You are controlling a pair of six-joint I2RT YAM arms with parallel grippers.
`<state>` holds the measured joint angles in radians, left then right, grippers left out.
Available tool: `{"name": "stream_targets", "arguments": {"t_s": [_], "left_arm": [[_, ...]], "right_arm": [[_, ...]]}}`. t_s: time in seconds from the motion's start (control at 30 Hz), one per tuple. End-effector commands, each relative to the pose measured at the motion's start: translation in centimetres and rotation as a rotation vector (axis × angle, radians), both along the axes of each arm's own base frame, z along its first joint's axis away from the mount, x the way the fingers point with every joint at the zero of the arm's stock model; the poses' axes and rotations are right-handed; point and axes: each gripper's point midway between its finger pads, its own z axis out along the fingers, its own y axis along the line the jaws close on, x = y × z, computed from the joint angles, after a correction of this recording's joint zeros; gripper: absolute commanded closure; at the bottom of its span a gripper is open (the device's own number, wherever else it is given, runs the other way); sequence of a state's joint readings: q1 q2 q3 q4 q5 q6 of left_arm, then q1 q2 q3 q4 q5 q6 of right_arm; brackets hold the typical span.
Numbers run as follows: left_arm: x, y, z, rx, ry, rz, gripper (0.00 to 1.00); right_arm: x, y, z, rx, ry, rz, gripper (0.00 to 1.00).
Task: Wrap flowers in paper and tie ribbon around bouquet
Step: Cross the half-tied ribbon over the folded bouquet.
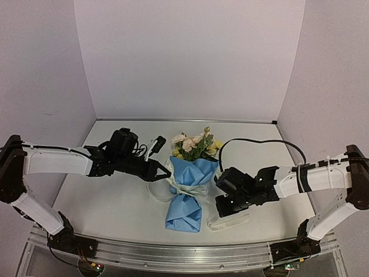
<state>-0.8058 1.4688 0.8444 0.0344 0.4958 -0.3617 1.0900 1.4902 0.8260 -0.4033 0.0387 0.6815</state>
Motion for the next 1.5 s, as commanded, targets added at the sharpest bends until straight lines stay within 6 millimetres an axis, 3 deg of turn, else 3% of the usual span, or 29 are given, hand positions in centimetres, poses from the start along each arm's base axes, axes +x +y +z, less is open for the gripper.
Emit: {"name": "stream_targets", "arguments": {"t_s": [0.0, 0.17, 0.33, 0.47, 0.57, 0.73, 1.07, 1.3, 1.47], "left_arm": [[0.0, 0.7, 1.2, -0.012, -0.04, -0.007, 1.0], [0.0, 0.8, 1.3, -0.011, -0.047, -0.007, 1.0], [-1.3, 0.2, 2.5, -0.073, -0.042, -0.082, 1.0], [-3.7, -0.8, 4.3, -0.131, -0.082, -0.207, 1.0], [-6.2, -2.0, 4.4, -0.12, -0.133, -0.309, 0.98], [-10.1, -3.3, 3.5, -0.088, -0.278, -0.426, 0.92], [-11.7, -3.4, -0.2, 0.065, -0.337, -0.507, 0.88], [-12.8, -3.0, -3.1, 0.224, -0.25, -0.508, 0.7], [-12.0, -1.8, -2.6, 0.246, -0.233, -0.405, 0.54]], "right_arm": [[-0.3, -2.5, 0.6, -0.093, -0.02, -0.016, 1.0], [-0.2, -3.6, 1.0, -0.158, -0.034, -0.011, 1.0], [-0.3, -1.4, 1.2, -0.109, -0.019, 0.041, 1.0], [0.6, -0.2, 1.5, -0.109, -0.04, 0.023, 1.0], [1.5, 0.2, 1.6, -0.115, -0.063, -0.009, 1.0], [2.1, 1.9, 1.5, -0.07, -0.051, -0.042, 1.0], [2.2, 5.0, 0.7, 0.077, 0.024, -0.102, 1.0], [1.9, 5.5, 1.5, 0.147, 0.025, -0.095, 1.0], [1.3, 6.4, 2.2, 0.191, 0.038, -0.05, 1.0]]}}
